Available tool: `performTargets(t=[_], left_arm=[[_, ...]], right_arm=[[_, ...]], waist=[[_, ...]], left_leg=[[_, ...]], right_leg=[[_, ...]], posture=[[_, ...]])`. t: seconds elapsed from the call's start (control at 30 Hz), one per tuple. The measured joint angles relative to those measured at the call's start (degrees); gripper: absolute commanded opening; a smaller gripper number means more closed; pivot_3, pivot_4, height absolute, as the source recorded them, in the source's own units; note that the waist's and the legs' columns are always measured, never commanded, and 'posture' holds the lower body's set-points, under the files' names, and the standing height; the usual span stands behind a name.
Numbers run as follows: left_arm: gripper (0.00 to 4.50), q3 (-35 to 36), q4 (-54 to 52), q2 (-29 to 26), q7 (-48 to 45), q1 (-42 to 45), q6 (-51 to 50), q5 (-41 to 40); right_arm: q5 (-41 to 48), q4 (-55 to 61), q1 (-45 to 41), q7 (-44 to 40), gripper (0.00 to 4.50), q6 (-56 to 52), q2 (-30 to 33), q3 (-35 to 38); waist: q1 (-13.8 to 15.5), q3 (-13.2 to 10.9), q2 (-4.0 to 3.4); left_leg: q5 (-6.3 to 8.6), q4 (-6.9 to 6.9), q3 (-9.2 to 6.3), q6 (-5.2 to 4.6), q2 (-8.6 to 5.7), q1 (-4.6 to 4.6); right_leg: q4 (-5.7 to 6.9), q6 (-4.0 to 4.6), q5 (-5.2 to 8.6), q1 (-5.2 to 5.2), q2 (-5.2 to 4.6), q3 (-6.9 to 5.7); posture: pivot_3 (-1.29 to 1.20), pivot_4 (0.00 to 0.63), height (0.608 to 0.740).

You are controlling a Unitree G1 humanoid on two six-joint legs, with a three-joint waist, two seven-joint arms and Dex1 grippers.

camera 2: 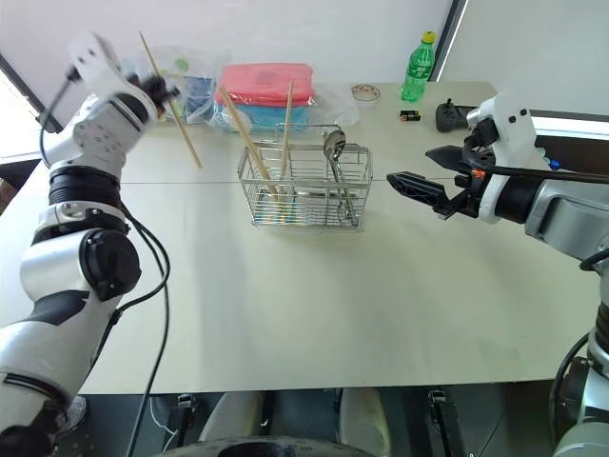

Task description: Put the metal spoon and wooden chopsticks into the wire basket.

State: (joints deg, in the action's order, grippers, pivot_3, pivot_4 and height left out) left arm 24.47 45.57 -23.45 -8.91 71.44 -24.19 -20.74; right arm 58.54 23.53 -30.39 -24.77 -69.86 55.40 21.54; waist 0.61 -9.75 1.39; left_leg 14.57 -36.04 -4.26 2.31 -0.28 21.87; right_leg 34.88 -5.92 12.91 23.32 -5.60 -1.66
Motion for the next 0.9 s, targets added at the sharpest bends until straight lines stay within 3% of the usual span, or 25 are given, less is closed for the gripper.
performTargets(t=[0.2,0.4,0.57,0.87,0.9], left_arm=[[0.09,-3.5,-21.1,0.3,-10.2,0.0,-1.0,-5.2],[0.09,-12.0,-36.5,6.0,-15.8,-5.7,-5.9,-8.8],[0.09,-16.6,-41.9,7.8,-17.5,-10.3,-6.9,-9.2],[0.09,-17.9,-43.6,11.4,-15.2,-17.5,-6.3,-7.3],[0.43,-18.4,-43.6,11.9,-14.8,-17.9,-6.3,-7.2]], right_arm=[[-0.2,-0.3,0.0,-0.9,4.5,0.0,0.2,-0.4],[0.0,-0.3,-0.7,-0.1,4.5,-0.2,0.1,-0.5],[0.9,-0.2,-0.6,1.0,4.5,-1.1,0.0,-0.1],[3.2,0.0,-0.5,3.6,4.5,-2.4,-0.1,2.0],[3.5,0.0,-0.5,3.9,4.5,-2.4,-0.2,2.0]], waist=[[0.1,0.0,-0.02],[0.1,0.1,-0.1],[-0.4,0.1,-0.11],[0.2,0.1,-0.14],[0.2,0.1,-0.14]], left_leg=[[0.0,-0.08,-0.01,-0.01,-0.01,0.09],[-0.01,-0.11,-0.01,-0.03,-0.01,0.04],[0.01,-0.07,-0.02,-0.09,0.01,0.07],[0.01,-0.16,-0.03,-0.1,0.01,0.14],[0.01,-0.17,-0.06,-0.1,0.0,0.19]], right_leg=[[-0.21,-0.01,-0.01,-0.08,0.0,-0.01],[-0.36,0.03,-0.04,-0.23,0.01,0.0],[-0.31,0.04,-0.05,-0.11,0.06,0.0],[-0.4,0.09,-0.06,-0.18,0.07,0.0],[-0.43,0.09,-0.06,-0.17,0.07,-0.01]], posture=[[0.0,0.15,0.708],[0.0,0.15,0.708],[0.0,0.15,0.708],[0.0,0.15,0.708],[0.0,0.15,0.708]])
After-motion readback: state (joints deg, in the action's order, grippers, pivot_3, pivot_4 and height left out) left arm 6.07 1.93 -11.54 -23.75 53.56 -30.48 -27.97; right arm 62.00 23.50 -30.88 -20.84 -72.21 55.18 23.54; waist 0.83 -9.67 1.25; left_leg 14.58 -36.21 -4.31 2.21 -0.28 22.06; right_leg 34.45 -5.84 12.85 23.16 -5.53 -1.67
